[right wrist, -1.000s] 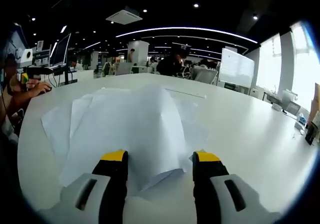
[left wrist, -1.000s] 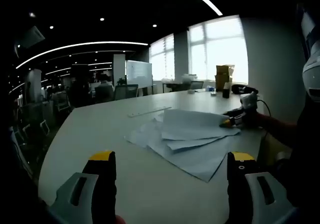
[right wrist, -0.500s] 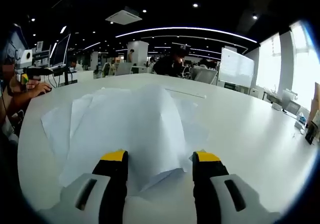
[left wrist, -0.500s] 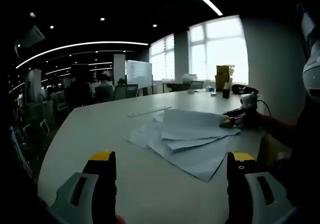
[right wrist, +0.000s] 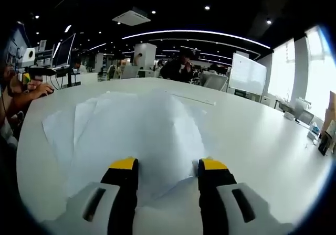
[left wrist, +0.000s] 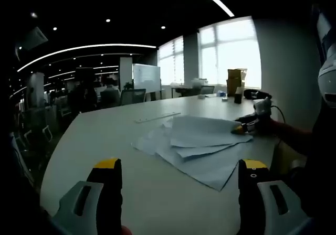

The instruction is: Organize the stack of printing papers by aligning and flattening the scattered papers on the table

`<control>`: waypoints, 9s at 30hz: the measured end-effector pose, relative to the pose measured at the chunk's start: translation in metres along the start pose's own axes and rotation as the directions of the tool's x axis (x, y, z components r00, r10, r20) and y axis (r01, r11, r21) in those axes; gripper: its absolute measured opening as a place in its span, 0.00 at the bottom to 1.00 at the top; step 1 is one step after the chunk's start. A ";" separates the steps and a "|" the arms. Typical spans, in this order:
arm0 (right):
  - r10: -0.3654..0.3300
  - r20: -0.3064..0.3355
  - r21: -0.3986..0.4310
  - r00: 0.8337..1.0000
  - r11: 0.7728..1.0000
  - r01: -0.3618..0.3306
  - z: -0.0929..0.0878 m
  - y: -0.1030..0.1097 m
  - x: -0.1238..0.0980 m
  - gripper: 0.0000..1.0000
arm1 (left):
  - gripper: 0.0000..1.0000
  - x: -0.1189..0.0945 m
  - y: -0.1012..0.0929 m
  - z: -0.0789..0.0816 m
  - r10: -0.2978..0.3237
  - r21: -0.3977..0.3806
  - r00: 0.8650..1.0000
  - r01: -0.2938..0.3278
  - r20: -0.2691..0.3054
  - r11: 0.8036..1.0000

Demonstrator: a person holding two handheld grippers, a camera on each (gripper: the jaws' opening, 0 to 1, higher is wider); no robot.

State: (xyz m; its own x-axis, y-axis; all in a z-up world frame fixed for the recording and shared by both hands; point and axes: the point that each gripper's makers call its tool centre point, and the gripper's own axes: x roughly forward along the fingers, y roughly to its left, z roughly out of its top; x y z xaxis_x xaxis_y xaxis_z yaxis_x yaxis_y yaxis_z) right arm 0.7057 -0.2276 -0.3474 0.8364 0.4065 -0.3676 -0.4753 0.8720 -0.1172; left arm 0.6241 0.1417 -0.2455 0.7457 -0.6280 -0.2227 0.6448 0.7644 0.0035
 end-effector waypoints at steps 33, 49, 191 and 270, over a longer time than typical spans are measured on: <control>-0.013 0.084 0.041 0.996 0.999 0.009 0.014 -0.003 -0.011 0.00 | 0.94 0.002 0.000 0.000 -0.001 0.006 1.000 0.001 -0.005 1.000; -0.022 0.085 0.064 0.996 0.998 0.016 0.014 -0.007 -0.012 0.00 | 0.94 0.001 -0.002 0.001 -0.003 0.004 1.000 0.003 -0.002 1.000; -0.013 0.317 0.086 0.948 0.996 -0.015 0.100 0.016 -0.053 0.00 | 0.94 -0.004 -0.001 0.010 -0.013 0.002 0.999 0.013 0.039 1.000; 0.060 0.525 0.124 0.849 0.982 -0.146 0.166 0.039 -0.091 0.00 | 0.94 0.003 0.000 0.009 -0.020 -0.012 0.999 0.020 0.037 1.000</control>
State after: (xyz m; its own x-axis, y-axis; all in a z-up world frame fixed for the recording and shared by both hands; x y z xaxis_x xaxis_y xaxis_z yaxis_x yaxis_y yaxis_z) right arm 0.6562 -0.1849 -0.1654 0.8251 0.5405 0.1647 -0.5546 0.8304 0.0530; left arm 0.6280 0.1378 -0.2373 0.7384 -0.6481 -0.1862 0.6578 0.7531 -0.0127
